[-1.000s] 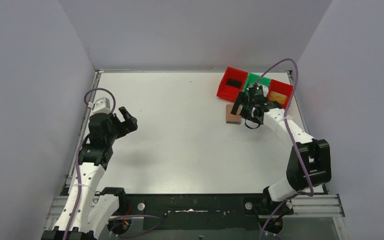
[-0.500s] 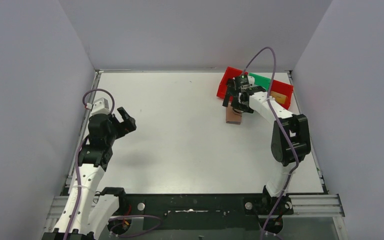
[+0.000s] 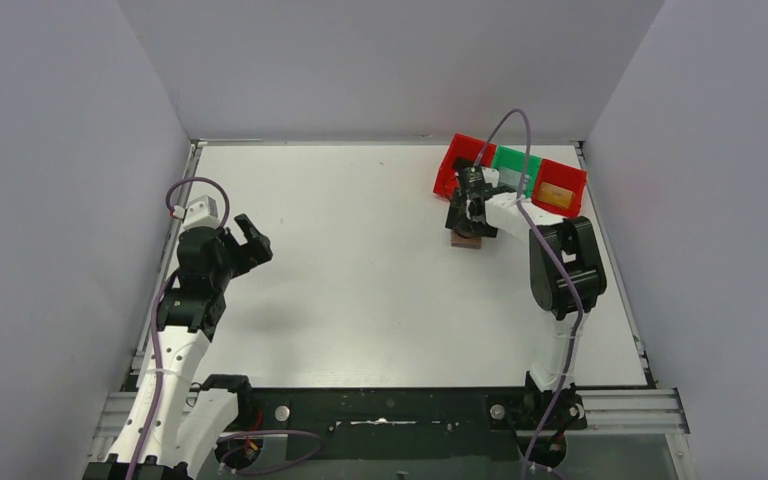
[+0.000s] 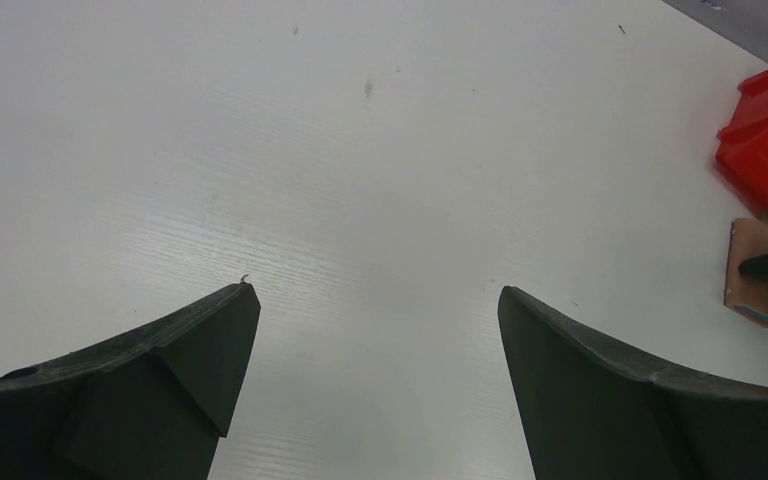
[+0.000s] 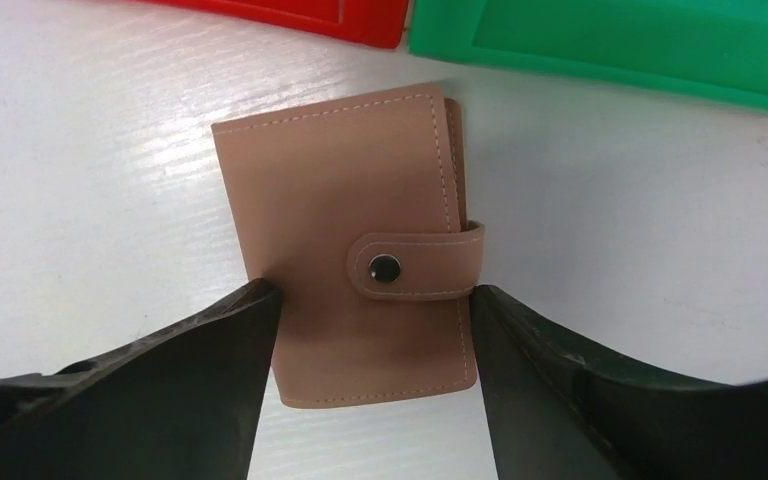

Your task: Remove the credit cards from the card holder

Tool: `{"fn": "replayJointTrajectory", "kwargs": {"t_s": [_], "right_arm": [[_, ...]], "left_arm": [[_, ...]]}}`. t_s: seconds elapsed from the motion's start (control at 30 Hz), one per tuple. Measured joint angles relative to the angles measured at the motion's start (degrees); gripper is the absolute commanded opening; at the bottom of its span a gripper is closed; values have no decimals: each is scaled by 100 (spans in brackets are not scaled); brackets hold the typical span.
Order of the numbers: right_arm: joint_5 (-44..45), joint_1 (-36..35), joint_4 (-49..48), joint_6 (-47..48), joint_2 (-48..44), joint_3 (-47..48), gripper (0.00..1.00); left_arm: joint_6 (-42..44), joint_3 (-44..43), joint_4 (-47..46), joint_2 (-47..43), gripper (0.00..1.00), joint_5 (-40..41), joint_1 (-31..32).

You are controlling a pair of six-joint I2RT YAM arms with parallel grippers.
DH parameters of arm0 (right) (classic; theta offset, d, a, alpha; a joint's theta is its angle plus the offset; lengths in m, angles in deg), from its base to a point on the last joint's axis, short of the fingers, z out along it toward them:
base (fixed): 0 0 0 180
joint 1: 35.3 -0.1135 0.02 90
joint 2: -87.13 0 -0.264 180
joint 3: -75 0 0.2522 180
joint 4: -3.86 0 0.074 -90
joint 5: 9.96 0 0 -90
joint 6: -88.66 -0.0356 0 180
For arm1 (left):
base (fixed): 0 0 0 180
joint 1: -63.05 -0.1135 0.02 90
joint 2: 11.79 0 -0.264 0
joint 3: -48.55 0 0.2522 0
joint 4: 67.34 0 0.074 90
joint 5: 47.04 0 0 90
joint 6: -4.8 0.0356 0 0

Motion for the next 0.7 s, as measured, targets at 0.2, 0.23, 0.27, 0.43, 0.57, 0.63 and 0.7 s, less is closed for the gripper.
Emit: {"fn": "replayJointTrajectory", "kwargs": {"t_s": [0.2, 0.23, 0.27, 0.43, 0.57, 0.63, 0.7], "right_arm": [[-39, -103, -789, -44, -551, -960, 54], [-59, -133, -876, -57, -684, -1156, 54], [-87, -181, -929, -76, -835, -1362, 54], [-225, -765, -949, -249, -1637, -2277, 68], [-323, -1690, -463, -420, -2297, -2693, 81], [-328, -2100, -214, -492, -2673, -2715, 87], [-280, -2221, -85, -520, -3082, -2710, 93]], "left_arm": [[-2, 2, 0, 0, 92, 28, 0], [-2, 4, 0, 0, 92, 31, 0], [-2, 7, 0, 0, 92, 39, 0], [-4, 11, 0, 0, 92, 48, 0], [-4, 11, 0, 0, 92, 46, 0], [-2, 11, 0, 2, 92, 46, 0], [-2, 11, 0, 2, 92, 44, 0]]}}
